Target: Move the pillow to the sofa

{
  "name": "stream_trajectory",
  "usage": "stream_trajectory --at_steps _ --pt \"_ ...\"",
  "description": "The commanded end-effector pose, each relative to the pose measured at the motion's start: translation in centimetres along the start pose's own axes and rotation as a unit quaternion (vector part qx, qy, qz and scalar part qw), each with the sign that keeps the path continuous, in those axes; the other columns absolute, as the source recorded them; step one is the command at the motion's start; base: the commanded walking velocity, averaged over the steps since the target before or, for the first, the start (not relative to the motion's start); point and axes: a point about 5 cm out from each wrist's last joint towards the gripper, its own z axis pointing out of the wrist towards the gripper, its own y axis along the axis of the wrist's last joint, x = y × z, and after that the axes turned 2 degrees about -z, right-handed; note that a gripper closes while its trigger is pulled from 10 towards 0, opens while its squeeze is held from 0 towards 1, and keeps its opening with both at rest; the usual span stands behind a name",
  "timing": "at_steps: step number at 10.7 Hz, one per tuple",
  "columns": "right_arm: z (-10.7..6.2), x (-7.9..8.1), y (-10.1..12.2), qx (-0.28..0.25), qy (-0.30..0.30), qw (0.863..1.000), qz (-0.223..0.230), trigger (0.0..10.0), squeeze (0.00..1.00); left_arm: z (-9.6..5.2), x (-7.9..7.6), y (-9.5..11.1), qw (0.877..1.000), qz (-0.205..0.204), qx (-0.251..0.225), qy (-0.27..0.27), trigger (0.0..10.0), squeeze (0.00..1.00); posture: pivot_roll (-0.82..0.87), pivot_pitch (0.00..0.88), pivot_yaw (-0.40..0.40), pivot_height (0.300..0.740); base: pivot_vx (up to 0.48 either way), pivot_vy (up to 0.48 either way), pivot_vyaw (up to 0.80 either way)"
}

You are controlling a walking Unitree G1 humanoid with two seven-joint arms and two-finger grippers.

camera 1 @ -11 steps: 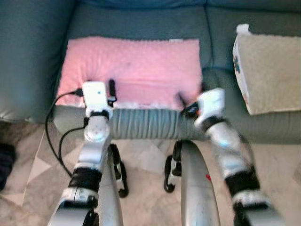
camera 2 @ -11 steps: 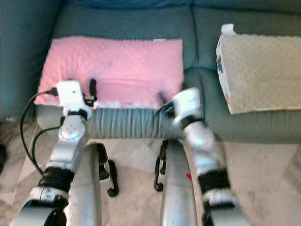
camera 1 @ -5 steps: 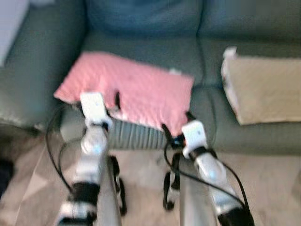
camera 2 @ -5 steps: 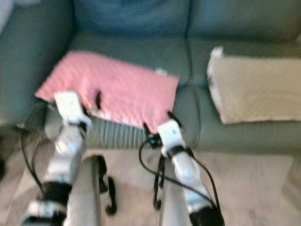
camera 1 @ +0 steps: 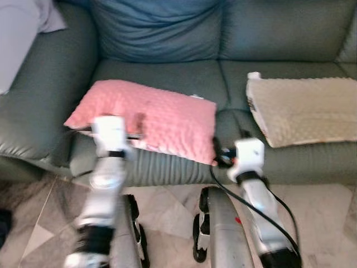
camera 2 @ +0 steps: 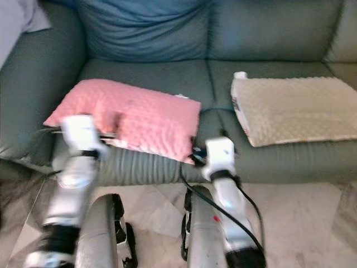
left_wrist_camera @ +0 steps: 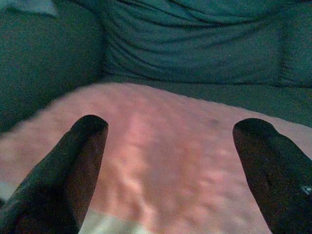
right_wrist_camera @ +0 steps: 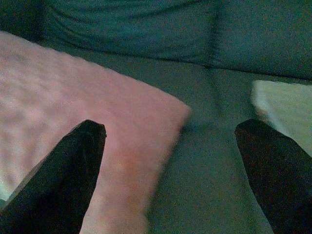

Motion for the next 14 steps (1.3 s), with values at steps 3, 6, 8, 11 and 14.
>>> stream_trajectory --at_steps 3,6,8,11,14 --pt "3.7 3.4 1.0 0.019 0.140 0.989 0.040 10.0 1.00 -2.3 3.5 0.0 0.997 0.058 0.021 0.049 10.0 0.60 -0.01 0.247 -0.011 0.609 0.000 0.000 0.00" --pt "3.9 7.3 0.0 0.072 0.280 0.955 0.060 10.0 1.00 -3.0 2.8 0.8 0.997 0.054 0.026 0.051 10.0 0.00 0.02 0.284 -0.031 0.609 0.000 0.000 0.00" --pt "2.6 8.0 -0.4 0.080 0.307 0.945 0.072 10.0 1.00 -3.0 2.8 0.8 0.997 0.053 0.030 0.053 10.0 0.00 0.01 0.291 -0.030 0.609 0.000 0.000 0.00" --pt "0.2 4.9 -2.6 0.148 0.246 0.951 0.118 10.0 1.00 -2.8 2.3 0.8 0.997 0.051 0.041 0.045 10.0 0.00 -0.01 0.307 -0.024 0.609 0.000 0.000 0.00" --pt "1.5 1.1 -2.5 0.156 0.203 0.960 0.111 10.0 1.00 -2.6 1.8 0.6 0.997 0.048 0.048 0.037 10.0 0.00 -0.02 0.322 -0.019 0.609 0.000 0.000 0.00"
